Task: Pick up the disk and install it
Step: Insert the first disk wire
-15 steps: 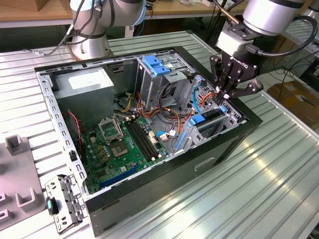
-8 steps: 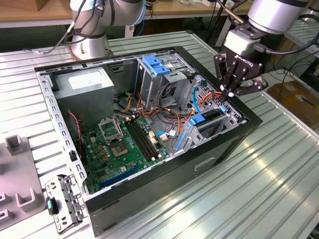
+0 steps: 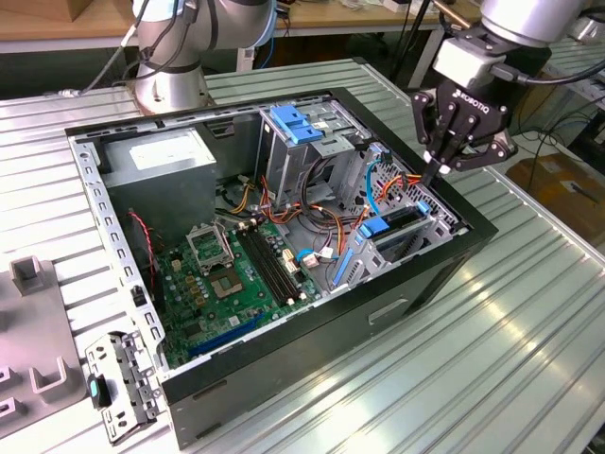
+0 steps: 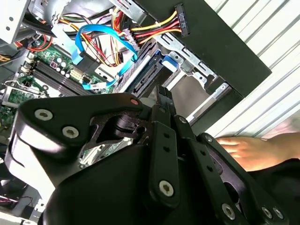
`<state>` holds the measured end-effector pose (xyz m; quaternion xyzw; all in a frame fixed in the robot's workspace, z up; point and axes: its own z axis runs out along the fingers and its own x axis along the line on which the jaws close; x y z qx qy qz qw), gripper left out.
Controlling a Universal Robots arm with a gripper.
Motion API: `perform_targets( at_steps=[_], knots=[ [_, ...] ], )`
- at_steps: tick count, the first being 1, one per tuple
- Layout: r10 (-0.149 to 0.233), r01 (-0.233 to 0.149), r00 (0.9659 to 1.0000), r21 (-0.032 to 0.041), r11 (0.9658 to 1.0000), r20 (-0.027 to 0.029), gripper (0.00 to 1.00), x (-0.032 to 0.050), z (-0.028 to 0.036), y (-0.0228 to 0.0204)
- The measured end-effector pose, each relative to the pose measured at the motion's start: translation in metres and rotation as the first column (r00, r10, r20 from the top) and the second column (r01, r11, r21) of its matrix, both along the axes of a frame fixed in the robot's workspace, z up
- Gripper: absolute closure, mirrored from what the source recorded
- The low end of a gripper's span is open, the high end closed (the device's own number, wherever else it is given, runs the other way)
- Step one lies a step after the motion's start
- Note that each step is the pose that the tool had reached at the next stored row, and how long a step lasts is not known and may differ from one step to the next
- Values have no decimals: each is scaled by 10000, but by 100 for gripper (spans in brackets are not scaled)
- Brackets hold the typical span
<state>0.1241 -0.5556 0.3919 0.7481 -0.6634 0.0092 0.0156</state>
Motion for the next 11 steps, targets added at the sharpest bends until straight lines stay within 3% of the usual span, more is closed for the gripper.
perform_targets(
  at_steps=[2, 4, 5, 7, 11],
  knots=[
    [60, -60, 10000, 0, 10000, -1, 89, 17, -2, 0],
    [414, -414, 9991, -2, 9991, 0, 89, 22, -3, 0],
    [990, -990, 9951, -1, 9951, 0, 89, 26, -6, 0],
    [1315, -1315, 9913, 1, 9913, 0, 89, 57, -8, 0],
    [1346, -1346, 9909, 0, 9909, 0, 89, 158, -7, 8]
  ],
)
